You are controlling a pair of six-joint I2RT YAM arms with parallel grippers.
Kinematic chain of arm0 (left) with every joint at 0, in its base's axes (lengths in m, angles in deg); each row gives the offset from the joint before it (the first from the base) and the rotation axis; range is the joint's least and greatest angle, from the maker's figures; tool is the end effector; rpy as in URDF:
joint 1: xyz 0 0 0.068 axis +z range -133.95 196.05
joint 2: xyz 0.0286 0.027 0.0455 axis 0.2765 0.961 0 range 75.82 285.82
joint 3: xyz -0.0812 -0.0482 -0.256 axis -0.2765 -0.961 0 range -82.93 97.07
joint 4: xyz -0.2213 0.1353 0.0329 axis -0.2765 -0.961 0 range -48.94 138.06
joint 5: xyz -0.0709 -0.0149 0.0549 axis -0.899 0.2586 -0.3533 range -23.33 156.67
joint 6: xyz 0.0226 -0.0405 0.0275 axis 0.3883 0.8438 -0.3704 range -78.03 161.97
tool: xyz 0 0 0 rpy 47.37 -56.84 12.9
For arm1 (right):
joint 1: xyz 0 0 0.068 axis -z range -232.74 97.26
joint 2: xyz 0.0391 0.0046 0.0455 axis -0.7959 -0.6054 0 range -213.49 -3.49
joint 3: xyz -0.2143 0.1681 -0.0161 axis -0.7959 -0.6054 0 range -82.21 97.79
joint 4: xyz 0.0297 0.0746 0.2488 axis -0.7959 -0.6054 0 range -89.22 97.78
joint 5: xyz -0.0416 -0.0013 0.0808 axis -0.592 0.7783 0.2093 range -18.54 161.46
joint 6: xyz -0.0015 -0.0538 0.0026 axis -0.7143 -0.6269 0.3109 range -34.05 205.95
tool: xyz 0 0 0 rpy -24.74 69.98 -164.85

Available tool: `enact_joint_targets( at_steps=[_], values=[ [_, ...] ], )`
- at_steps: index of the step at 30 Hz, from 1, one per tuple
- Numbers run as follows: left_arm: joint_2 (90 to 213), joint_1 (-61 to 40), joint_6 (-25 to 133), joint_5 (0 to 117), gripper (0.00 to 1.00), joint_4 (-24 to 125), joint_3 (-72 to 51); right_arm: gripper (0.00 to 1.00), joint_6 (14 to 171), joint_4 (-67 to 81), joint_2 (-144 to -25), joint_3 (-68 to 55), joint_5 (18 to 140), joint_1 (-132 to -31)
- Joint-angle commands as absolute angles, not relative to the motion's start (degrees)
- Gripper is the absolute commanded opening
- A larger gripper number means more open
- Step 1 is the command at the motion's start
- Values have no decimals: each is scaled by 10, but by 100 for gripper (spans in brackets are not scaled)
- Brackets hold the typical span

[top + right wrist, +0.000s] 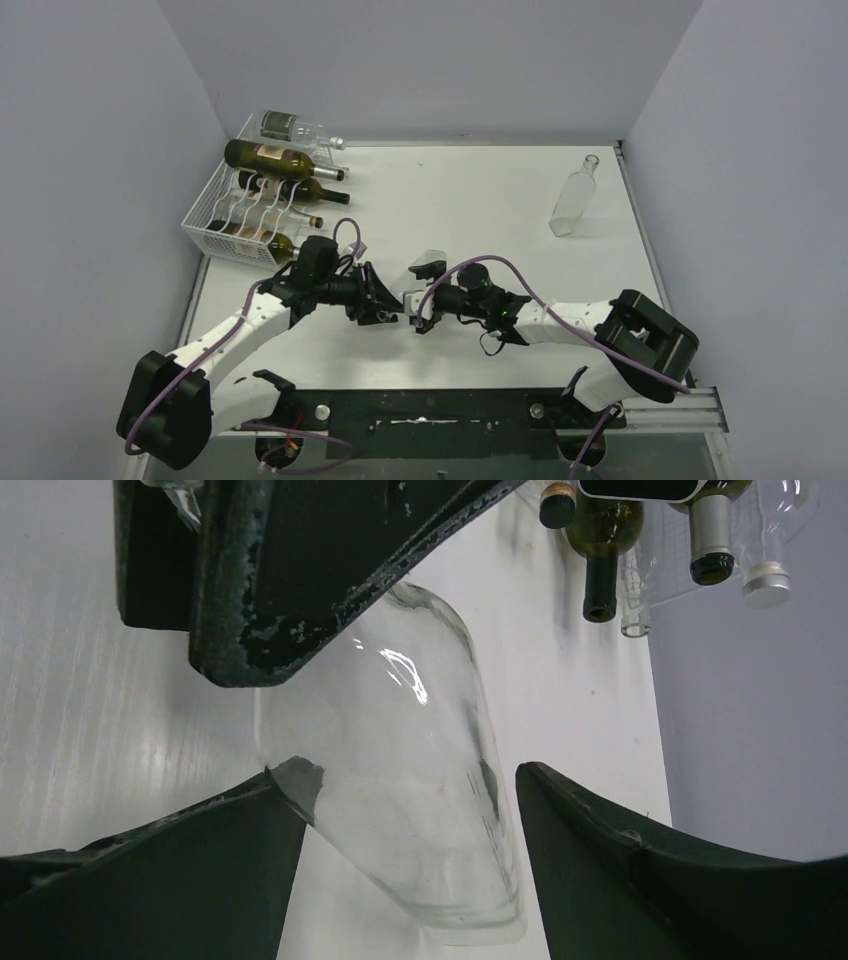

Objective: Take the wine bottle off the wine rack

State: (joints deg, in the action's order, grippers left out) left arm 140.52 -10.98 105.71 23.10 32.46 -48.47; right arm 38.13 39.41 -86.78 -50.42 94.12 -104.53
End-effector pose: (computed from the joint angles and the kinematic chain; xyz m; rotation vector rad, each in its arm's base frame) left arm 0.1835 -0.1212 0.2091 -0.4351 2.7033 -1.5390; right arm 0.1680 0.2356 0.1851 -1.6184 1.0188 0.4253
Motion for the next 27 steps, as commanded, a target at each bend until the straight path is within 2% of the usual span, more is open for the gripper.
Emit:
enact_joint_targets(
  at_steps=[1,11,14,18,25,27],
  values=[
    [1382,-112,1050,197,6,387,-468,75,380,459,-865,-507,935,-1048],
    [1373,-112,1058,199,8,390,-479,78,395,481,-885,-497,943,-1046],
    [1366,-112,1061,203,14,393,-477,76,394,478,-889,-494,945,-1046],
    [1357,-112,1065,200,34,399,-484,73,414,520,-885,-512,938,-1046],
    [1356,-112,1051,201,70,398,-472,50,430,564,-878,-532,925,-1043],
    [1354,-112,1041,203,72,385,-462,47,433,570,-873,-537,920,-1042]
  ],
)
